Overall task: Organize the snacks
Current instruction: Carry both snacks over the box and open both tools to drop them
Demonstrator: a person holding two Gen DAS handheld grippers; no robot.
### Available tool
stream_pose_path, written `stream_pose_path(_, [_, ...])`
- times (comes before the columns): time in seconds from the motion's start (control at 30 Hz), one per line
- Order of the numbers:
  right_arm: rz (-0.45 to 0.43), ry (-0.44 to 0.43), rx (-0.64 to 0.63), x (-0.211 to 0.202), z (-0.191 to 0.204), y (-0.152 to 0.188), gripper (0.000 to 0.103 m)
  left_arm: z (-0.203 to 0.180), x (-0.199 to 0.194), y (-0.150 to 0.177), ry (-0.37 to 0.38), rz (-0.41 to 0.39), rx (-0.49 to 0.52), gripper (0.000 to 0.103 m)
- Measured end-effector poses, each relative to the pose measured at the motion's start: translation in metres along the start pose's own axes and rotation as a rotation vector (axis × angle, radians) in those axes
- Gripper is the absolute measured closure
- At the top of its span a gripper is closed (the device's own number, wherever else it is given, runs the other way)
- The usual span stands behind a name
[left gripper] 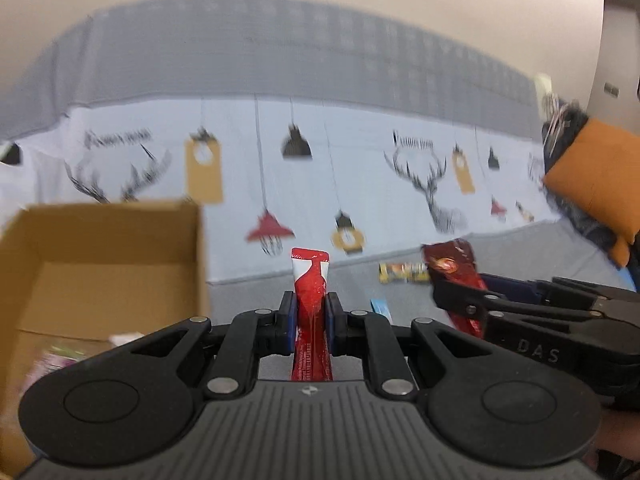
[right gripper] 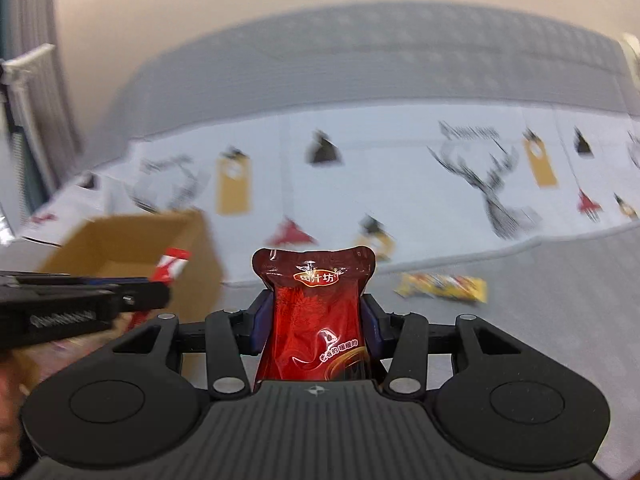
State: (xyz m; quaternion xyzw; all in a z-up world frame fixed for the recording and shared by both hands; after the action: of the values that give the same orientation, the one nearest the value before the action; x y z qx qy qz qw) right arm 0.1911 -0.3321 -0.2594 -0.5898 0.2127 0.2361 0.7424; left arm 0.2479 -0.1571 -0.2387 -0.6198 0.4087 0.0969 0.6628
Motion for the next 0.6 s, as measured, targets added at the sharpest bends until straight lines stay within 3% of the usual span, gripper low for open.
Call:
stream_pose_path(0.33, [-0.144,-0.169,-0.206,-0.056,0.145,-0.072,0.055,0.079,-0.096,-0.015,-0.034,-0.091,-0.119,0.088])
stream_pose_path(0.6, [-0.211,-0.271,-0.312,-0.079,0.222,-0.103,0.055,0.132,-0.16,-0.035,-0.17,-0.192,-0.125,0.088])
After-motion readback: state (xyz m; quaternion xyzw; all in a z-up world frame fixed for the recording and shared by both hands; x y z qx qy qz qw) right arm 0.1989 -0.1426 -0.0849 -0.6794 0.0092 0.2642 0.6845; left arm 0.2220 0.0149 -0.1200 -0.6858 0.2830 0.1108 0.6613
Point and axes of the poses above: each gripper's, at about its wrist camera, not at the fingertips, and x roughly the way its jaws point, z to its left, y to its underside, the point moved 4 cm from there along x, roughly the way its jaws point, and after that the axes turned 7 degrees about z, right-handed, at the moved point
